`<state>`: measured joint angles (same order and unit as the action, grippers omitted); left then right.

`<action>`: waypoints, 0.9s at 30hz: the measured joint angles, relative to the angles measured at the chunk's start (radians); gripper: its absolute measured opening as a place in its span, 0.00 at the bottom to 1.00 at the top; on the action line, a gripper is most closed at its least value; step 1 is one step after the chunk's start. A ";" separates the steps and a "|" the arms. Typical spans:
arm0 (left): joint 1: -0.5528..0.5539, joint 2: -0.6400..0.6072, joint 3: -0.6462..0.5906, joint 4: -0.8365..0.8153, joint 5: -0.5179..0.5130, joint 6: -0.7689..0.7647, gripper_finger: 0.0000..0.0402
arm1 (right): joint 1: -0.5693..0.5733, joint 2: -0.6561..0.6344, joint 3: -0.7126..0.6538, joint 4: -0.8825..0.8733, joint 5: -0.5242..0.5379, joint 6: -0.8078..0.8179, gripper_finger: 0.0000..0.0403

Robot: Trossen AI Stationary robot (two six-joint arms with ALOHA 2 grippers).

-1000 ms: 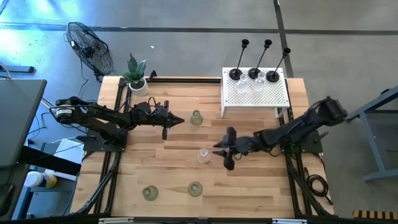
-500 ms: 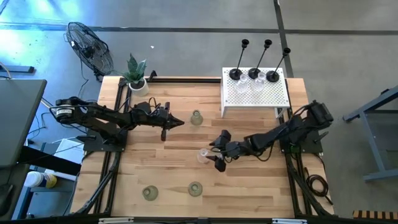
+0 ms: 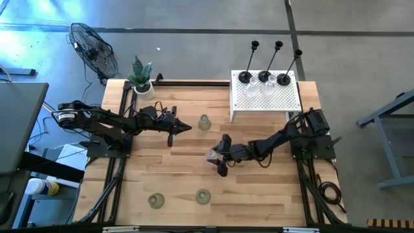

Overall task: Pick & Place candle stick holders
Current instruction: Put the transparent glass candle holder on the shelf aligned with the other transparent glass candle holder

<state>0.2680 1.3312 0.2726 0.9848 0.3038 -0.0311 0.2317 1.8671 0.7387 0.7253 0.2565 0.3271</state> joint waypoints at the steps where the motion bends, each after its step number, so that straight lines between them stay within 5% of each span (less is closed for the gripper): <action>1: 0.000 0.000 0.000 0.000 0.000 0.000 0.00 | 0.000 0.000 0.000 0.004 0.002 -0.010 0.53; 8: 0.000 0.000 0.000 0.000 0.000 0.000 0.00 | 0.005 -0.003 0.000 0.042 -0.001 -0.041 0.33; 15: 0.000 0.000 0.000 -0.008 0.000 0.000 0.00 | 0.005 -0.084 -0.001 -0.027 0.020 -0.041 0.36; 21: 0.000 0.000 0.000 -0.013 0.000 0.000 0.00 | 0.005 -0.363 -0.001 -0.265 0.150 -0.081 0.35; 27: 0.000 0.000 0.000 -0.016 0.000 0.000 0.00 | 0.005 -0.749 0.001 -0.729 0.428 -0.033 0.35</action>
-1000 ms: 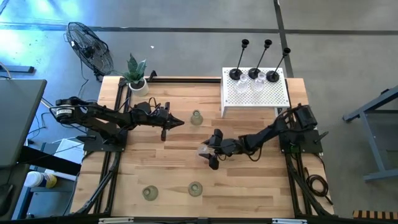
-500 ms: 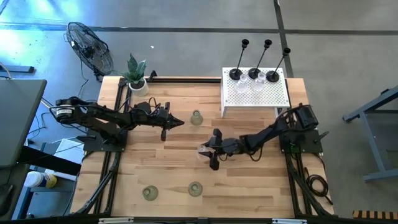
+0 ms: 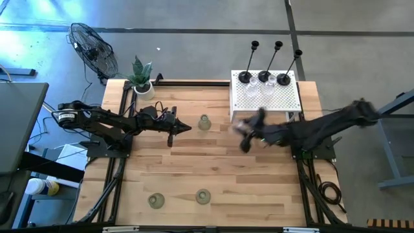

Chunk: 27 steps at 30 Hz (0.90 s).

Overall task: Pick & Place candle stick holders
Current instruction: Put the transparent glass candle holder on the shelf aligned with the other transparent glass candle holder

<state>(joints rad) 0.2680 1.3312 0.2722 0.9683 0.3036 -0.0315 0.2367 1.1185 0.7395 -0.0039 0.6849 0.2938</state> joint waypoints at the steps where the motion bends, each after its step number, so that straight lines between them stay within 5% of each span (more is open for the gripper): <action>1: 0.000 0.000 0.000 0.000 0.001 0.000 0.00 | -0.001 -0.058 0.000 -0.101 0.048 0.026 0.35; 7: 0.000 0.000 0.000 0.000 0.001 0.000 0.00 | -0.039 -0.351 -0.001 -0.595 0.297 0.230 0.36; 14: 0.000 0.000 0.000 0.001 0.001 0.000 0.00 | -0.206 -0.509 -0.001 -0.739 0.455 0.247 0.36; 27: 0.000 0.000 0.000 0.002 0.002 0.002 0.00 | -0.585 -0.460 -0.002 -0.733 0.396 0.230 0.36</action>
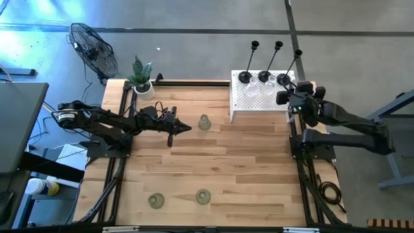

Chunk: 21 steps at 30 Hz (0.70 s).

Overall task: Pick & Place candle stick holders
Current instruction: Put the transparent glass candle holder on the shelf aligned with the other transparent glass candle holder

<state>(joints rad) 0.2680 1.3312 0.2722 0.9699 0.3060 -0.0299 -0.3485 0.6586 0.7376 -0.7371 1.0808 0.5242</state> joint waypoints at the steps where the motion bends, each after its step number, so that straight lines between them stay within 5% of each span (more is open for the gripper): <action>1: 0.000 0.000 0.000 0.000 0.003 0.000 0.00 | -0.018 0.011 0.000 0.009 -0.013 0.001 0.36; 9: 0.000 0.000 0.000 0.000 0.020 -0.001 0.00 | -0.150 0.105 -0.001 0.190 -0.188 -0.184 0.36; 21: 0.000 0.000 0.000 0.000 0.027 -0.002 0.00 | -0.359 0.056 -0.089 0.329 -0.457 -0.347 0.36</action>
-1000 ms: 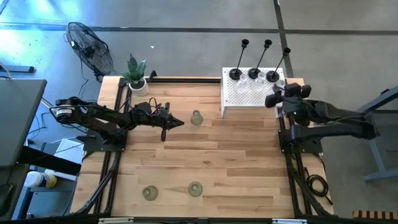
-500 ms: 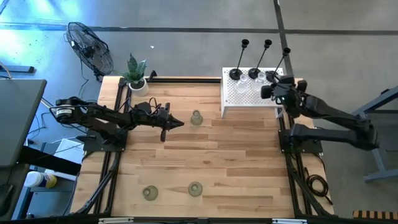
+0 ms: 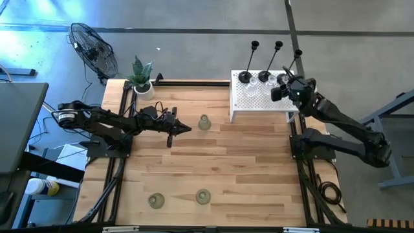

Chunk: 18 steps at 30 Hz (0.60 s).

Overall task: Pick & Place candle stick holders
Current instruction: Put the transparent glass candle holder on the shelf aligned with the other transparent glass candle holder

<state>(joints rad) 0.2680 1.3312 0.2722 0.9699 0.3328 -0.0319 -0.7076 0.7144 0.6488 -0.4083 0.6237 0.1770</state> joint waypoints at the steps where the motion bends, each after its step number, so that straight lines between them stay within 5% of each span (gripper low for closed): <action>1: 0.000 0.000 0.000 0.000 0.000 0.000 0.00 | -0.010 -0.013 -0.024 0.025 -0.009 -0.007 0.36; 18: 0.000 0.000 0.000 0.002 -0.003 0.001 0.00 | -0.168 -0.113 -0.190 0.264 -0.163 -0.043 0.36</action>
<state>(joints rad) 0.2680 1.3312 0.2722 0.9718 0.3298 -0.0312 -0.8753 0.6010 0.4583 -0.1444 0.4603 0.1338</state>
